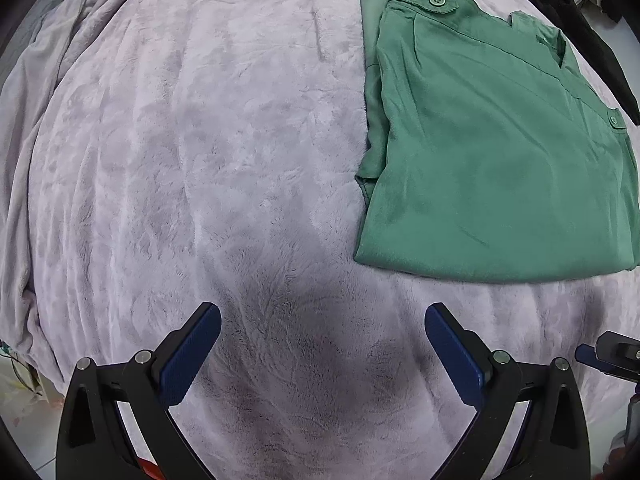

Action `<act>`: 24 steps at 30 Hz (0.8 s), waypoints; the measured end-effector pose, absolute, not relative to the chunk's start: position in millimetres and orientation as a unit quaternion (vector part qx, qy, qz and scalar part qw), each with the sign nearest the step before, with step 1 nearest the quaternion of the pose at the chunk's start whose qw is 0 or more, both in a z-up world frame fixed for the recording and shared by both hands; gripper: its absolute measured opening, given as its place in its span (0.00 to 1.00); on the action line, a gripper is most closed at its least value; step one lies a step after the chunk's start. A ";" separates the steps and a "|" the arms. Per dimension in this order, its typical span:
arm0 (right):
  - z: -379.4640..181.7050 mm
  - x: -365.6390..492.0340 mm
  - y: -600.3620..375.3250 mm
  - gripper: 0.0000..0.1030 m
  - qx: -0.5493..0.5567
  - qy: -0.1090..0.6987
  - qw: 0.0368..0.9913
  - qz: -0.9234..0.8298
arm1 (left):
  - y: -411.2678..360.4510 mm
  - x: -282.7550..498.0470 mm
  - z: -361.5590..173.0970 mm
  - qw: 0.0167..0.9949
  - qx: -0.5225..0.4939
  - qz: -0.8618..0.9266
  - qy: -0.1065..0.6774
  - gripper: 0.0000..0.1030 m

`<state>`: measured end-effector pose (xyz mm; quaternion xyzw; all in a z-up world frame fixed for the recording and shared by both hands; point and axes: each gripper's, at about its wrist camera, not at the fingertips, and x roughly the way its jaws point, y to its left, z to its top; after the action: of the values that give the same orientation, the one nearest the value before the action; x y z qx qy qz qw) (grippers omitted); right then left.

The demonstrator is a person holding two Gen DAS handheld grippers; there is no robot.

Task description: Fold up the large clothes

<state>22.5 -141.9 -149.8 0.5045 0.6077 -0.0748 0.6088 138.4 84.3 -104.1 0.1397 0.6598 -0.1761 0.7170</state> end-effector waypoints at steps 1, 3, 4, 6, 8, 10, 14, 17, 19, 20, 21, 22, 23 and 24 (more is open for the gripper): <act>-151.2 24.2 -141.0 1.00 0.507 0.607 0.608 -0.073 | 81.7 140.6 -104.9 0.717 0.140 -0.177 0.660 0.99; -154.3 27.7 -139.3 1.00 0.517 0.602 0.605 -0.069 | 79.2 144.1 -107.6 0.716 0.139 -0.180 0.661 0.99; -156.1 29.3 -138.4 1.00 0.523 0.598 0.603 -0.066 | 78.4 145.9 -109.0 0.715 0.137 -0.182 0.661 0.99; -159.8 31.6 -137.6 1.00 0.541 0.587 0.599 -0.060 | 77.1 150.8 -111.7 0.713 0.128 -0.187 0.663 0.99; -163.5 33.3 -136.8 1.00 0.562 0.572 0.595 -0.052 | 77.7 156.9 -114.3 0.712 0.119 -0.189 0.665 0.99; -168.8 35.5 -135.7 1.00 0.584 0.559 0.588 -0.047 | 79.3 163.5 -118.1 0.712 0.117 -0.186 0.667 0.99; -176.9 47.2 -131.0 1.00 0.625 0.520 0.581 -0.027 | 84.7 179.6 -120.5 0.710 0.092 -0.192 0.671 0.99; -179.5 62.4 -125.6 1.00 0.642 0.492 0.587 -0.005 | 88.3 193.2 -123.1 0.708 0.062 -0.203 0.673 0.99; -185.5 71.6 -122.3 1.00 0.652 0.480 0.587 0.002 | 90.6 204.1 -125.5 0.708 0.049 -0.202 0.675 0.99; -190.4 75.4 -120.9 1.00 0.658 0.475 0.585 0.002 | 91.8 210.4 -126.9 0.708 0.043 -0.202 0.675 0.99; -194.4 80.4 -119.8 1.00 0.664 0.470 0.582 0.001 | 94.3 217.2 -127.3 0.708 0.034 -0.203 0.676 0.99; -199.7 83.8 -119.2 1.00 0.672 0.462 0.578 -0.001 | 96.2 222.0 -126.8 0.708 0.022 -0.206 0.675 0.99; -204.2 86.8 -119.3 1.00 0.682 0.452 0.575 -0.001 | 98.9 228.8 -126.6 0.708 0.009 -0.212 0.674 0.99; -206.5 88.7 -120.7 1.00 0.692 0.439 0.573 0.000 | 101.7 236.5 -125.8 0.707 -0.005 -0.220 0.672 0.99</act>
<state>88.7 -120.7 -206.5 0.6917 0.4390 0.0005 0.5734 236.5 101.7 -125.8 -0.0052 0.6724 -0.2201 0.7066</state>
